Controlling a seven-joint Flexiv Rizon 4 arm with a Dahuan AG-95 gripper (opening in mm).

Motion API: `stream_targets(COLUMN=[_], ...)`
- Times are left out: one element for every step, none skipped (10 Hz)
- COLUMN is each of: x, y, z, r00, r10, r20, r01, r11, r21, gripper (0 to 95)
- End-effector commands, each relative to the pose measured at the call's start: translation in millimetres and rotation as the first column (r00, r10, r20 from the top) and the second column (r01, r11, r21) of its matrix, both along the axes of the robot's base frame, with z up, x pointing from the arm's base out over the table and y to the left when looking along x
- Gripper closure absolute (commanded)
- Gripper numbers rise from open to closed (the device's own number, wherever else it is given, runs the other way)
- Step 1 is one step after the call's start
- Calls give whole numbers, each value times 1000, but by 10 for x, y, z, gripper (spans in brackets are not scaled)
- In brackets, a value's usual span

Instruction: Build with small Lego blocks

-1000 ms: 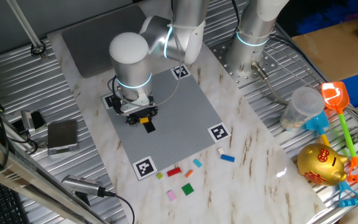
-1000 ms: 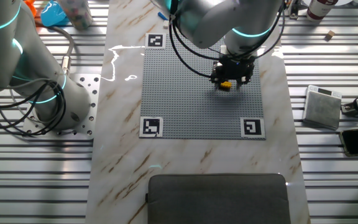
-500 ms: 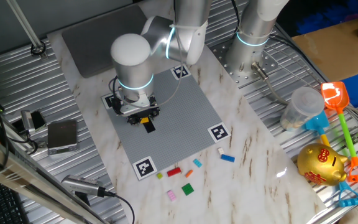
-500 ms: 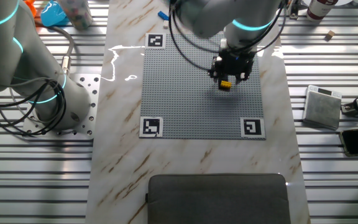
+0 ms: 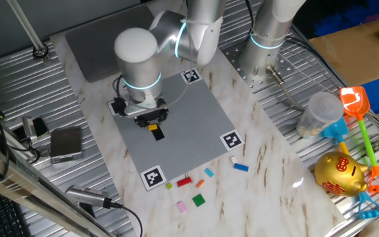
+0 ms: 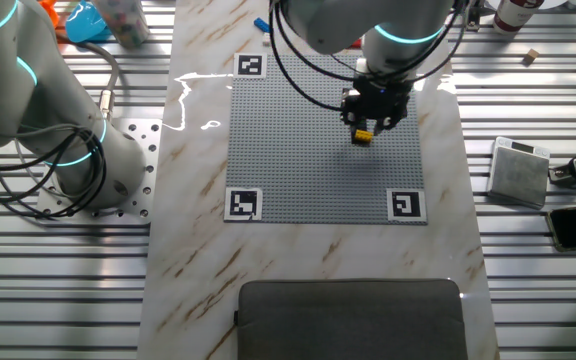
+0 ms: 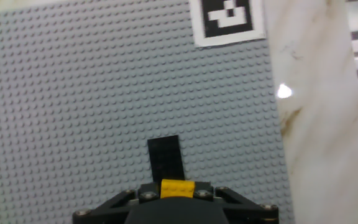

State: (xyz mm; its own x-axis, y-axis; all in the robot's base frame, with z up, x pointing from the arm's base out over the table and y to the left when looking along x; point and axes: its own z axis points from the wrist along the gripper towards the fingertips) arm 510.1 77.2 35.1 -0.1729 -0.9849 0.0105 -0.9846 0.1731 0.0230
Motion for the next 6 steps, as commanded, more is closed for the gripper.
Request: stream_targets(x=[-17,-14,-6,-1,7,17], y=[-3,27,42,56,78,100], z=[79,122,140,153,145,132], r00=[987,965,951,938,925,917], r10=[-161,-261,-309,-347,-381,-400], r20=[6,10,11,10,10,9], r01=[161,261,309,347,381,400], r11=[987,965,951,938,925,917], r21=[-12,-14,-11,-5,2,6], gripper=[950,950,950,950,950,950])
